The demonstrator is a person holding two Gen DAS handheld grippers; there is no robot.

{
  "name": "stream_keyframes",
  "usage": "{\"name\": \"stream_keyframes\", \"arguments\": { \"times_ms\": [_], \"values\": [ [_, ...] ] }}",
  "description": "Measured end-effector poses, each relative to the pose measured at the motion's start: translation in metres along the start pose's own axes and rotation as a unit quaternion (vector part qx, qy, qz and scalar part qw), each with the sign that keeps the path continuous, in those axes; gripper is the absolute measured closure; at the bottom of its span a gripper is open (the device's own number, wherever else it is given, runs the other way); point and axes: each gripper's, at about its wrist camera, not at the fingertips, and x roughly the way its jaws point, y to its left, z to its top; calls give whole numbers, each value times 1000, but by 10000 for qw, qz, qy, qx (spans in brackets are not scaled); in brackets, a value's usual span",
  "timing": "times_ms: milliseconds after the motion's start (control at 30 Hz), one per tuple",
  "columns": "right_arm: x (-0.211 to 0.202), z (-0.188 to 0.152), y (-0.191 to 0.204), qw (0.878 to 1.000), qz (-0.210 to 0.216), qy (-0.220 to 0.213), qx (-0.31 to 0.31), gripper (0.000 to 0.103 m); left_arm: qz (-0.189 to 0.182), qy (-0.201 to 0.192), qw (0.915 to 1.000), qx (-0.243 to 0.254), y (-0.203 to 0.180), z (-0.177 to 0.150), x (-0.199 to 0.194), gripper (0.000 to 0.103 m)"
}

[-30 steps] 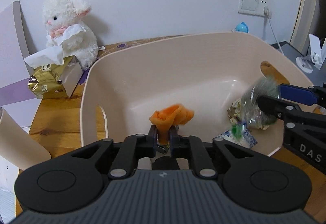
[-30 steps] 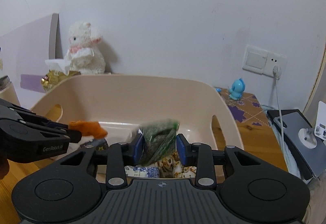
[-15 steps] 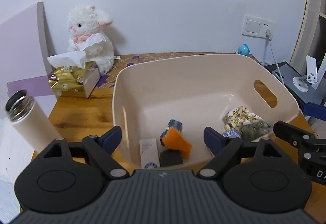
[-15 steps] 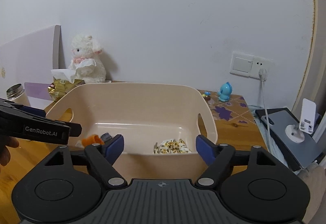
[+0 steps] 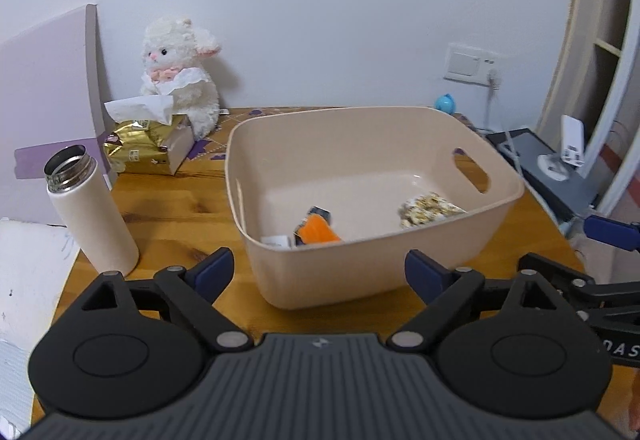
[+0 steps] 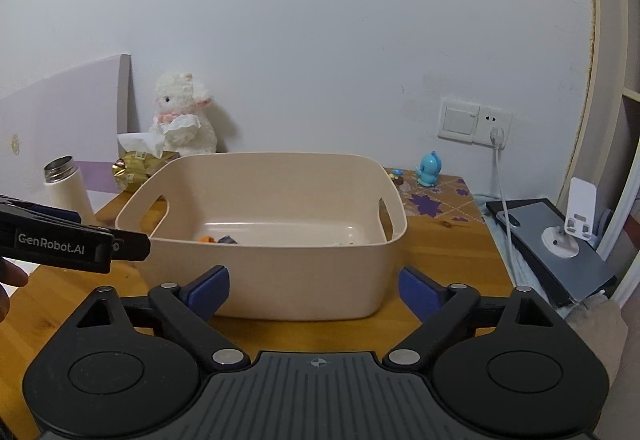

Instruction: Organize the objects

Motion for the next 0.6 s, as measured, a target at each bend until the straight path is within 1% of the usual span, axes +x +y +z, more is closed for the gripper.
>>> {"name": "stream_keyframes", "arguments": {
  "times_ms": [200, 400, 600],
  "values": [
    [-25, -8, -3, 10000, 7, -59, -58, 6, 26, -40, 10000, 55, -9, -18, -25, 10],
    [-41, -19, -4, 10000, 53, 24, -69, 5, 149, -78, 9998, 145, -14, -33, -45, 10],
    [-52, -29, -3, 9999, 89, 84, -76, 5, 204, -34, 9997, 148, -14, -47, -61, 10]
  ]
}}
